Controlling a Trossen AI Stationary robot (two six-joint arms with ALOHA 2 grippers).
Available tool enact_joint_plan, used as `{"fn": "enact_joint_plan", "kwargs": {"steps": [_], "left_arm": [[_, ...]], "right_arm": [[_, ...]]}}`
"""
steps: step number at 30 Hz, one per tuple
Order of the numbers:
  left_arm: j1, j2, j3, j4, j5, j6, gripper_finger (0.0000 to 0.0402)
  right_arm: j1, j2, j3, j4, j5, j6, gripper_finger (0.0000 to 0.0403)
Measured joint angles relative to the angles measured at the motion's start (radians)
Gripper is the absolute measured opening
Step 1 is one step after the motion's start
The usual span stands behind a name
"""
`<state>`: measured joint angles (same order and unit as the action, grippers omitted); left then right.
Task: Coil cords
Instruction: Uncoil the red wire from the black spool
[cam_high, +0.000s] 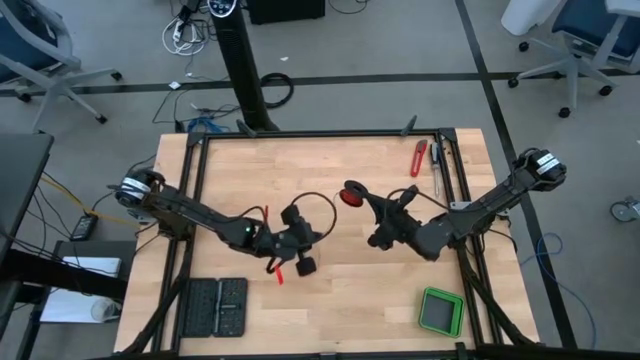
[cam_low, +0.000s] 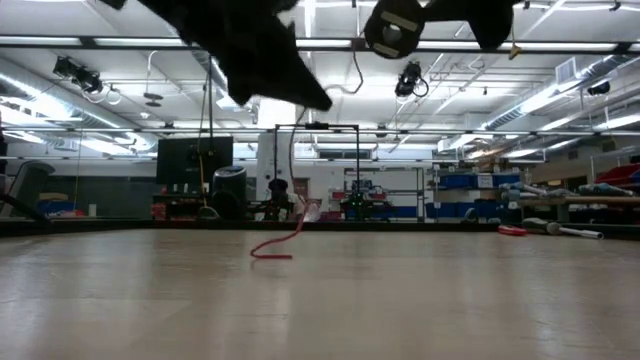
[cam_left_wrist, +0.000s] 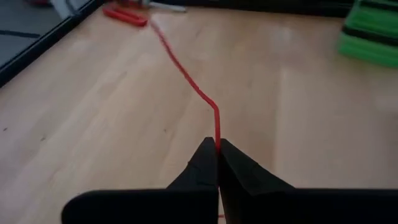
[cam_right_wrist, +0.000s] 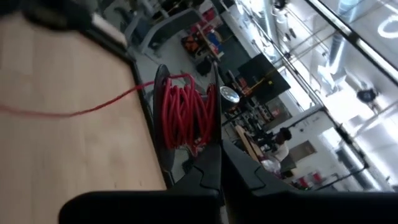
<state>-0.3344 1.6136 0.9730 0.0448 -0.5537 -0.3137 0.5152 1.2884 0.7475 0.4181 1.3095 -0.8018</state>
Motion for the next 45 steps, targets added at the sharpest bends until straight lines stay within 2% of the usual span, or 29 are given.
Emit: {"fn": "enact_joint_plan", "kwargs": {"steps": [8,13,17,25,28,32,35,37,41,45], "left_arm": [[-0.106,-0.019,0.126,-0.096,0.015,0.078,0.0001],[-0.153,-0.02,0.162,-0.096,0.093,0.136,0.0001],[-0.163,-0.019,0.162,-0.109,0.118,0.149,0.0001],[-0.155,-0.018,0.129,-0.184,0.036,0.088,0.0001],[-0.144,-0.017,0.117,-0.25,-0.01,0.043,0.0],[-0.136,-0.017,0.115,-0.407,-0.117,-0.05,0.0],[-0.136,-0.017,0.115,-0.515,-0.215,-0.129,0.0001],[-0.136,-0.017,0.115,-0.575,-0.246,-0.166,0.0001],[-0.137,-0.03,0.115,-0.691,-0.246,-0.232,0.0001],[-0.14,-0.065,0.115,-0.768,-0.244,-0.277,0.0001]], "right_arm": [[-0.034,0.001,0.0,-0.193,0.018,0.108,0.0],[-0.089,0.002,0.0,-0.198,0.039,0.161,0.0],[-0.15,0.002,0.0,-0.099,0.014,0.139,0.0],[-0.19,0.001,0.0,0.26,-0.137,0.049,0.0],[-0.168,-0.001,0.0,0.351,-0.191,0.014,0.0],[-0.118,-0.006,0.0,0.38,-0.224,-0.011,0.0],[-0.073,-0.007,0.0,0.382,-0.225,-0.008,0.0],[-0.033,-0.007,0.0,0.371,-0.202,-0.016,0.0],[0.047,-0.006,0.0,0.26,-0.116,0.005,0.0],[0.108,-0.007,0.0,0.046,-0.029,0.135,0.0]]}}
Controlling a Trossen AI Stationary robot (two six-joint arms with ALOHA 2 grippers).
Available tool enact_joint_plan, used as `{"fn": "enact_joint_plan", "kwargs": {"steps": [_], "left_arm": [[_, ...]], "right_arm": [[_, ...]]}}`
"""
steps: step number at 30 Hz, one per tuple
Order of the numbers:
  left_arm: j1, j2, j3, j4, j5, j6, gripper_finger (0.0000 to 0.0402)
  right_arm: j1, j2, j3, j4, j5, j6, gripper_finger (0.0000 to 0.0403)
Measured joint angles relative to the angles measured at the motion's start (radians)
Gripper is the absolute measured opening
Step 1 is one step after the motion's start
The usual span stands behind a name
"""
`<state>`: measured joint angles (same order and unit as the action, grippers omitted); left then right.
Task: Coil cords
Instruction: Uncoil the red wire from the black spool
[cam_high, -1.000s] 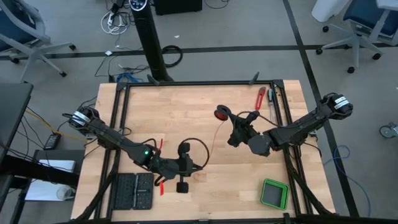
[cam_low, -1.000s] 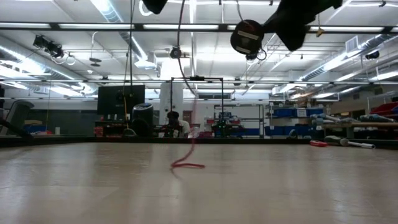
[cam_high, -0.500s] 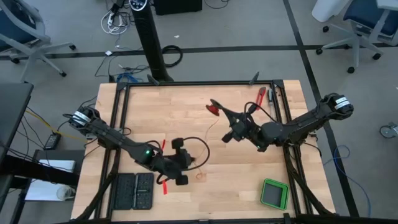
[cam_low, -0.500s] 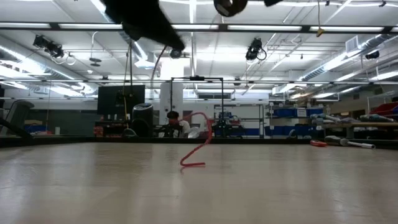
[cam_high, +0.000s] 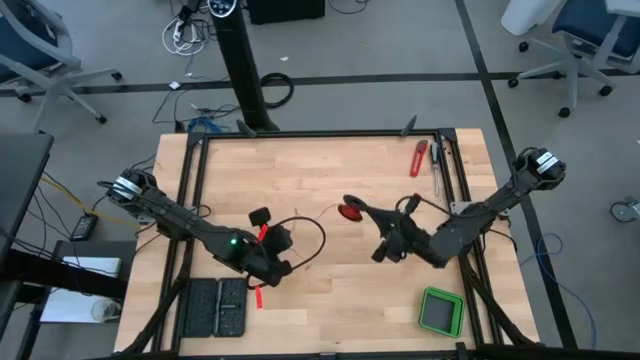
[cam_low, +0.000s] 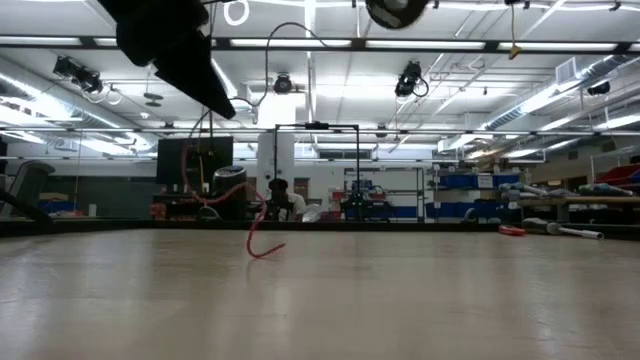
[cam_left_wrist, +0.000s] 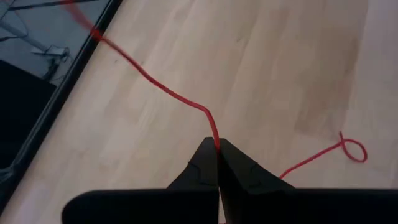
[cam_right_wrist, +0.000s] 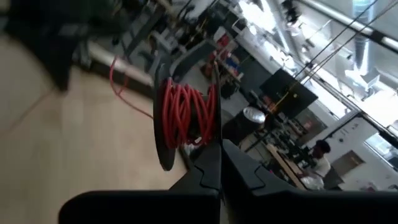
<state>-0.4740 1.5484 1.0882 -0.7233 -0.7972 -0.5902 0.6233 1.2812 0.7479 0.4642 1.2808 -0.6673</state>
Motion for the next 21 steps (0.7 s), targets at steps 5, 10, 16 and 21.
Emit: {"fn": "enact_joint_plan", "kwargs": {"steps": [5,10,16,21], "left_arm": [[-0.006,-0.056,0.038,-0.094,0.005,-0.023,0.0001],[-0.019,-0.103,0.111,-0.195,-0.002,-0.019,0.0001],[-0.033,-0.139,0.216,-0.238,-0.022,0.045,0.0001],[-0.05,-0.141,0.317,-0.23,-0.023,0.137,0.0001]], "right_arm": [[0.031,0.0,0.0,-0.351,0.006,0.327,0.0],[0.019,0.0,0.0,-0.724,-0.032,0.7,0.0],[-0.045,0.0,0.0,-0.997,-0.113,0.947,0.0],[-0.133,0.0,0.0,-1.126,-0.132,1.033,0.0]]}}
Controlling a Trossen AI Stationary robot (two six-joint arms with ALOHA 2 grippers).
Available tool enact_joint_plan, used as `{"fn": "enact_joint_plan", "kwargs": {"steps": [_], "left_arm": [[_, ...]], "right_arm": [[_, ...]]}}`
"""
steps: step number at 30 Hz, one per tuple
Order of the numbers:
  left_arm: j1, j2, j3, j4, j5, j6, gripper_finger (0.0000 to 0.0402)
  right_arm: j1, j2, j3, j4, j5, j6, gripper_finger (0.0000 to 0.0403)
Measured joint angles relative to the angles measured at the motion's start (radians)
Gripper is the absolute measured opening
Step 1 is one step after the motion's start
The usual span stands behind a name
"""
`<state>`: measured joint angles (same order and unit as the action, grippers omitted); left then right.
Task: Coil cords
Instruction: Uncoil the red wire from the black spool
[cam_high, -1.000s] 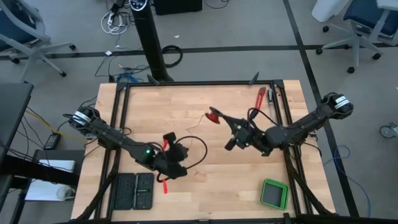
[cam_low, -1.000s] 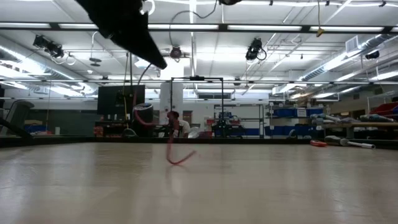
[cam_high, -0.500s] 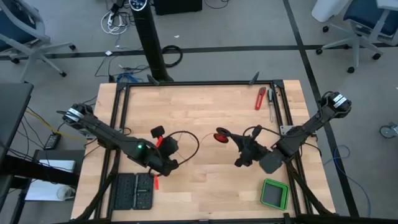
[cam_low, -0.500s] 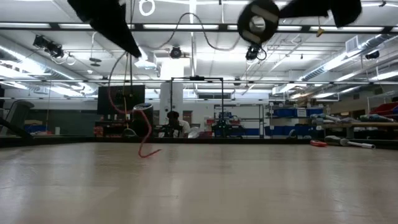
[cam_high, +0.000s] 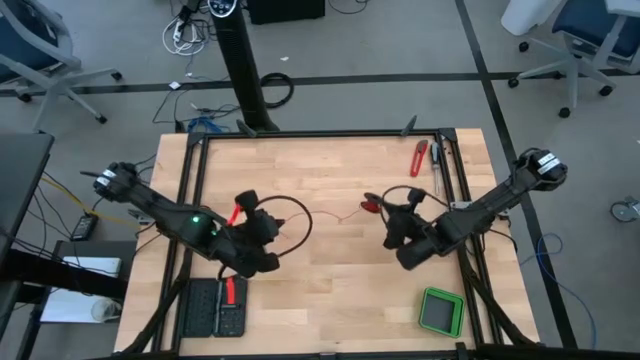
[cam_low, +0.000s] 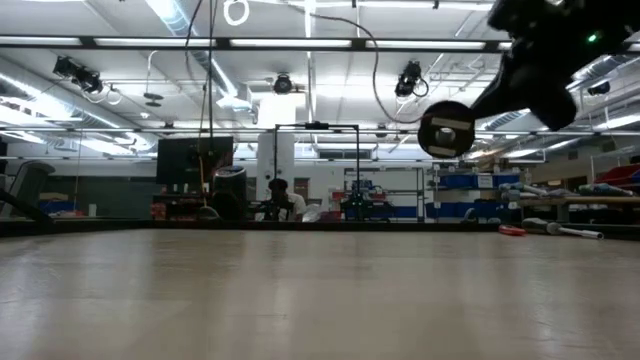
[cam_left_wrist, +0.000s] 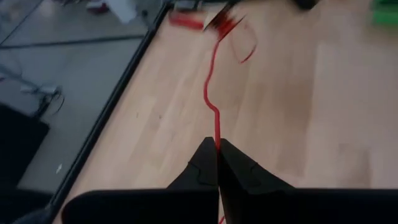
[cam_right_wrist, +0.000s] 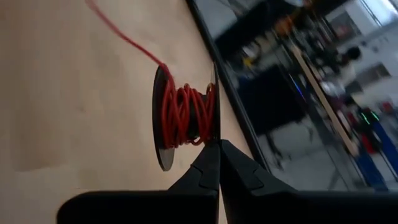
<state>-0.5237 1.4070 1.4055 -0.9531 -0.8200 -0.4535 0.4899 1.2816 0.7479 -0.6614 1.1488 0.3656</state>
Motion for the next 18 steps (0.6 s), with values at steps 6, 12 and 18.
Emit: {"fn": "enact_joint_plan", "kwargs": {"steps": [6,12,18], "left_arm": [[-0.016,0.0,0.025,0.117,0.06,0.129,0.0001],[-0.022,0.01,-0.015,0.199,0.105,0.157,0.0001],[-0.022,0.013,-0.1,0.323,0.126,0.166,0.0001]], "right_arm": [[-0.147,0.0,0.0,-0.018,0.073,0.044,0.0],[-0.274,0.0,0.0,0.046,0.28,0.059,0.0],[-0.336,-0.016,0.001,0.15,0.4,0.058,0.0]]}}
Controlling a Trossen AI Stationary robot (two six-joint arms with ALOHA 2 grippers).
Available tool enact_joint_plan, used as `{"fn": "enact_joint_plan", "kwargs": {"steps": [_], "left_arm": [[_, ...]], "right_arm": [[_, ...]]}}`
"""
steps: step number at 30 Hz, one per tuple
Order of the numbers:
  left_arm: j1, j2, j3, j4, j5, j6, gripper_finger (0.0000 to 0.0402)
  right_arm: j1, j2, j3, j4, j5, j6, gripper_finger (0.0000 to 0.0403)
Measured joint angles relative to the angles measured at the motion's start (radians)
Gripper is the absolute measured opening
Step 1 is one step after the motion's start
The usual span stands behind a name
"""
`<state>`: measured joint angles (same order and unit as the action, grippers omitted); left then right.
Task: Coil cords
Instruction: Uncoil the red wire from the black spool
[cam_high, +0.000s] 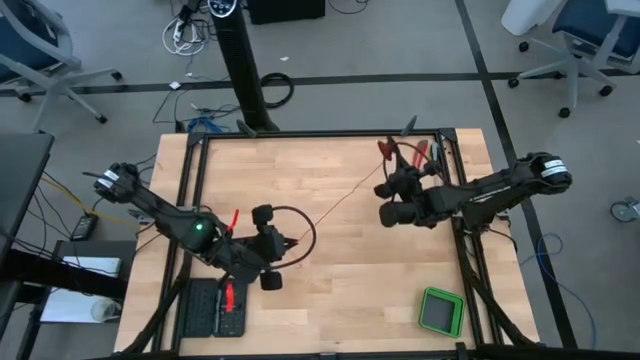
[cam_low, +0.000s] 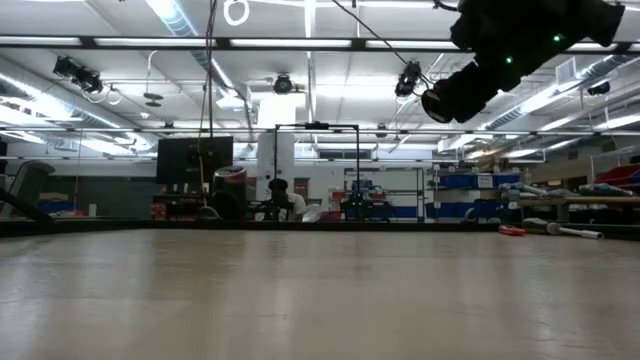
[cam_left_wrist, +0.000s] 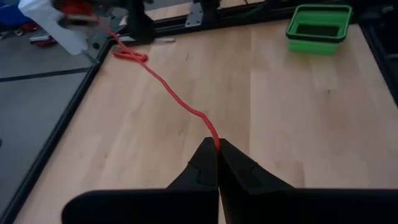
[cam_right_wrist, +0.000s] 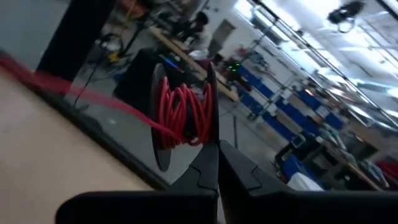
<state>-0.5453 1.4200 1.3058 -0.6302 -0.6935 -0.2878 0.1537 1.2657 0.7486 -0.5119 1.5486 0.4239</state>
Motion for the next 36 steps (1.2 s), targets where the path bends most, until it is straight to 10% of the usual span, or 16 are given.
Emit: {"fn": "enact_joint_plan", "kwargs": {"steps": [17,27,36], "left_arm": [[0.075,0.0,-0.321,0.425,-0.036,0.104,0.0001],[0.147,0.0,-0.403,0.452,-0.063,0.122,0.0001],[0.167,0.0,-0.414,0.205,-0.4,-0.034,0.0001]], "right_arm": [[0.051,-0.222,0.0,0.212,0.007,-0.144,0.0],[0.136,-0.226,0.0,1.074,-0.474,-1.014,0.0],[0.304,-0.225,0.0,1.036,-0.597,-1.074,0.0]]}}
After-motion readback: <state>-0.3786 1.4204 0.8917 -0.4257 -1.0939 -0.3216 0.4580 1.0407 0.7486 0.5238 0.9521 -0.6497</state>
